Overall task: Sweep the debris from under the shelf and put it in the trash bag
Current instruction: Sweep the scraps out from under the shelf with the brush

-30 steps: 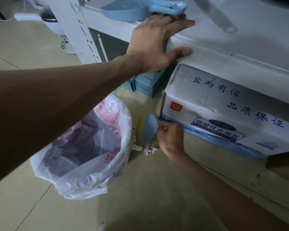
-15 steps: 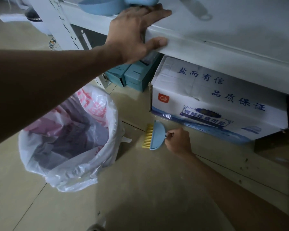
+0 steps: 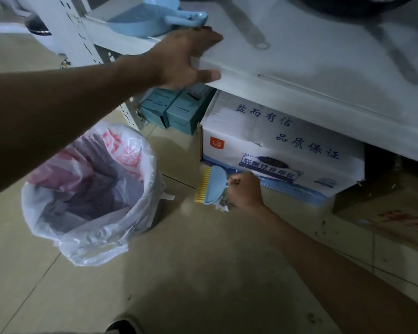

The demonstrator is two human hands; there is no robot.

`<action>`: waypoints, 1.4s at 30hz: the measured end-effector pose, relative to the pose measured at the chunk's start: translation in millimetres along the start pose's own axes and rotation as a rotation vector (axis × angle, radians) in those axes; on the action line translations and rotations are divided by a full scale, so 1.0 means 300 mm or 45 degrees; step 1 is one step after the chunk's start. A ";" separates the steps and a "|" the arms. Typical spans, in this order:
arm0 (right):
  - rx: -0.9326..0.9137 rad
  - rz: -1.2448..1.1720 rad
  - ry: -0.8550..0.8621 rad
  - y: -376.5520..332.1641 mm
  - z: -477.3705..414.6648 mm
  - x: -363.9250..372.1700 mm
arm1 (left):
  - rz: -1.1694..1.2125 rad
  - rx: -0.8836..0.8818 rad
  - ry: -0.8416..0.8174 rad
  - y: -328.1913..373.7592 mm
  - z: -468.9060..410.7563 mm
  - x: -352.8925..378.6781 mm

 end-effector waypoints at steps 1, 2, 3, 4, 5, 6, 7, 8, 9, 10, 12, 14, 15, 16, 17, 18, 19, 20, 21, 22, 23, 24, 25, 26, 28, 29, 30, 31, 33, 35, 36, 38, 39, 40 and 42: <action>-0.007 -0.002 0.002 -0.010 -0.007 0.006 | 0.017 0.027 -0.040 0.022 0.002 -0.001; -0.013 0.003 0.004 -0.018 -0.017 0.012 | -0.012 0.070 -0.052 0.054 0.000 0.000; -0.019 -0.001 0.011 -0.027 -0.025 0.015 | -0.058 0.118 -0.051 0.096 -0.002 0.003; -0.018 -0.008 0.012 -0.032 -0.033 0.021 | -0.086 0.165 -0.041 0.144 -0.009 0.010; -0.016 -0.019 0.014 -0.036 -0.044 0.027 | -0.091 0.203 -0.032 0.199 -0.019 0.018; -0.011 -0.032 0.015 -0.036 -0.057 0.034 | -0.081 0.231 -0.024 0.255 -0.033 0.027; -0.001 -0.042 0.019 -0.031 -0.070 0.041 | -0.067 0.252 -0.022 0.307 -0.051 0.040; 0.016 -0.054 0.023 -0.021 -0.084 0.049 | -0.055 0.278 -0.026 0.354 -0.071 0.057; 0.033 -0.067 0.021 -0.008 -0.096 0.058 | -0.049 0.310 -0.040 0.397 -0.091 0.077; 0.041 -0.079 0.011 0.002 -0.107 0.066 | -0.057 0.346 -0.060 0.433 -0.111 0.099; 0.042 -0.079 -0.026 0.020 -0.126 0.090 | -0.090 0.398 -0.090 0.482 -0.146 0.137; 0.054 -0.075 -0.046 0.039 -0.141 0.104 | -0.120 0.401 -0.057 0.508 -0.167 0.156; 0.059 -0.080 -0.051 0.051 -0.148 0.110 | -0.121 0.385 -0.027 0.510 -0.173 0.158; 0.063 -0.084 -0.058 0.061 -0.152 0.113 | -0.110 0.367 -0.002 0.506 -0.177 0.159; 0.062 -0.088 -0.065 0.070 -0.154 0.113 | -0.096 0.354 0.011 0.500 -0.179 0.158; 0.066 -0.090 -0.075 0.079 -0.154 0.113 | -0.087 0.349 0.017 0.495 -0.178 0.156; 0.069 -0.091 -0.083 0.090 -0.152 0.111 | -0.083 0.344 0.021 0.490 -0.176 0.155; 0.069 -0.087 -0.087 0.097 -0.145 0.105 | -0.083 0.339 0.025 0.488 -0.174 0.152; 0.070 -0.080 -0.082 0.108 -0.141 0.096 | -0.085 0.337 0.027 0.491 -0.172 0.149; 0.079 -0.073 -0.077 0.122 -0.134 0.087 | -0.091 0.336 0.018 0.495 -0.170 0.148; 0.089 -0.067 -0.073 0.134 -0.125 0.074 | -0.098 0.336 0.003 0.499 -0.169 0.148; 0.106 -0.067 -0.070 0.147 -0.116 0.060 | -0.097 0.335 -0.008 0.502 -0.168 0.147; 0.117 -0.066 -0.069 0.163 -0.109 0.047 | -0.089 0.330 -0.014 0.503 -0.166 0.145; 0.133 -0.058 -0.068 0.176 -0.098 0.033 | -0.082 0.324 -0.013 0.502 -0.163 0.142; 0.174 -0.029 -0.045 0.204 -0.078 0.002 | -0.082 0.318 -0.008 0.500 -0.162 0.141; 0.196 -0.015 -0.031 0.221 -0.072 -0.010 | -0.084 0.319 -0.009 0.498 -0.162 0.141; 0.223 -0.005 -0.024 0.235 -0.064 -0.023 | -0.087 0.321 -0.009 0.497 -0.162 0.142; 0.248 0.000 -0.021 0.249 -0.057 -0.034 | -0.091 0.321 -0.008 0.497 -0.160 0.145; 0.288 0.001 -0.005 0.267 -0.037 -0.059 | -0.094 0.321 -0.004 0.500 -0.156 0.147; 0.290 0.003 0.014 0.261 -0.013 -0.088 | -0.100 0.330 0.008 0.505 -0.154 0.145; 0.278 0.004 0.026 0.248 -0.001 -0.102 | -0.096 0.331 0.007 0.506 -0.154 0.141; 0.227 0.022 -0.009 0.218 0.009 -0.115 | -0.091 0.330 0.002 0.505 -0.151 0.135; 0.193 0.032 -0.040 0.201 0.008 -0.115 | -0.098 0.327 0.000 0.505 -0.149 0.137; 0.157 0.035 -0.067 0.181 0.007 -0.114 | -0.104 0.324 -0.002 0.508 -0.149 0.139; 0.097 0.040 -0.096 0.152 0.001 -0.098 | -0.102 0.321 -0.007 0.511 -0.148 0.138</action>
Point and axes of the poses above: each hand's wrist, its own z-axis away from the middle knuckle, its own x-axis out of the palm, y = z × x, the point moved 6 cm from there along -z, towards the middle knuckle, and after that the axes turned 6 degrees about -y, right-handed, at the moved point
